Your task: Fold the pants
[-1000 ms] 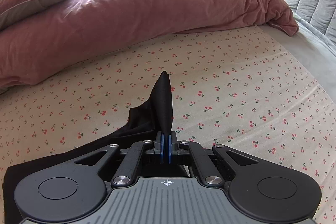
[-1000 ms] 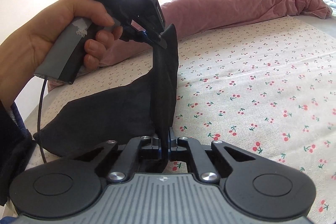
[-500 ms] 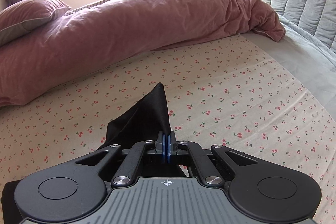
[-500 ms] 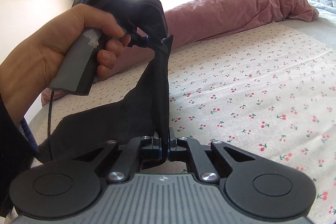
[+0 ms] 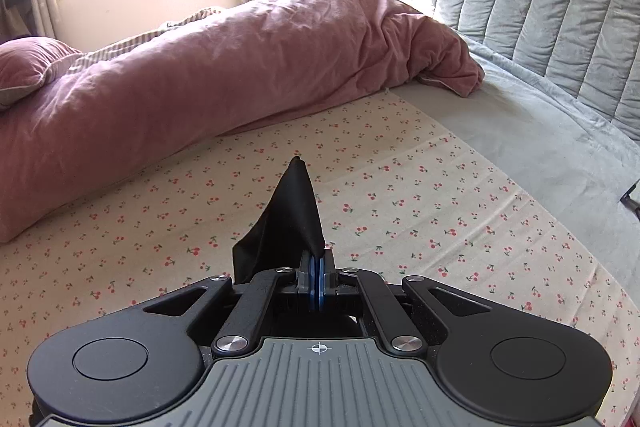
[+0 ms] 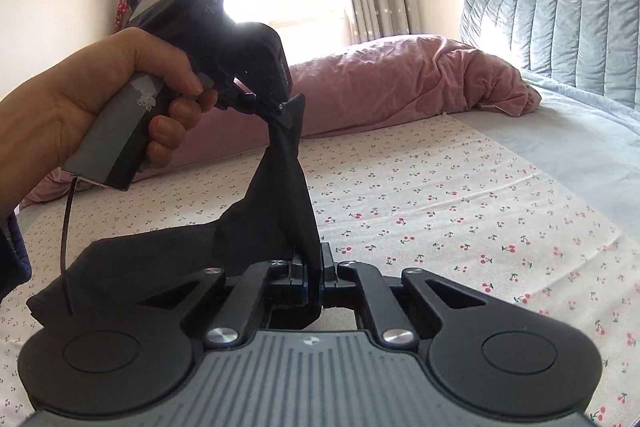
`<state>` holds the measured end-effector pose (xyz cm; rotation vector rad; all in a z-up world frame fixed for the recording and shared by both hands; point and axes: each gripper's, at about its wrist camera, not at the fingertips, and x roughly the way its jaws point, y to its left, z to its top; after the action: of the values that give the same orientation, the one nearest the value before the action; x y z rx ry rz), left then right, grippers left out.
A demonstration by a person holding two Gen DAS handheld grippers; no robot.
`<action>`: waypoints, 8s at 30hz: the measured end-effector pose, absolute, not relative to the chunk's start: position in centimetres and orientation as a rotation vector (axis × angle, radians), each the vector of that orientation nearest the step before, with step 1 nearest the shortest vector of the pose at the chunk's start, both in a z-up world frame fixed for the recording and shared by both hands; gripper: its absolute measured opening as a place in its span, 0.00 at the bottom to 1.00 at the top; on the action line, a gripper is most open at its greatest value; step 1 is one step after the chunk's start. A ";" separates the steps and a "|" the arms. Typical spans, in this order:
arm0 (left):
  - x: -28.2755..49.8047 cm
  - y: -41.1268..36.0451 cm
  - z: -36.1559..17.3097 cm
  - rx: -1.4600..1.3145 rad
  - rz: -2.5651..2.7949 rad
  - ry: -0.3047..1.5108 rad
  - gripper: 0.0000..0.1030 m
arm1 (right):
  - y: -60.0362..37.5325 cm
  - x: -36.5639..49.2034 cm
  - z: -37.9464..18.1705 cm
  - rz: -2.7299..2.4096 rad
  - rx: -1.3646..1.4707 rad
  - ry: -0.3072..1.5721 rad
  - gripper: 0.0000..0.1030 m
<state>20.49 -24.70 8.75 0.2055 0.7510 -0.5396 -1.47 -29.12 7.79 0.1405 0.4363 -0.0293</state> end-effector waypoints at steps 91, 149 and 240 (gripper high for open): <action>14.3 8.7 -3.5 -0.185 -0.164 0.811 0.13 | -17.2 10.0 1.5 0.229 0.083 0.938 0.36; 17.2 12.4 -6.0 -0.601 -0.351 0.869 0.78 | -25.5 17.9 0.2 0.310 0.380 0.990 0.58; -1.9 -0.5 3.3 -0.151 -0.152 0.656 0.94 | -22.2 -4.1 7.5 0.113 0.098 0.503 0.68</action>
<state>-1.90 -0.54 3.29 -0.1514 0.6556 -0.1517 -4.08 -22.18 7.47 0.0976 0.5033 0.1132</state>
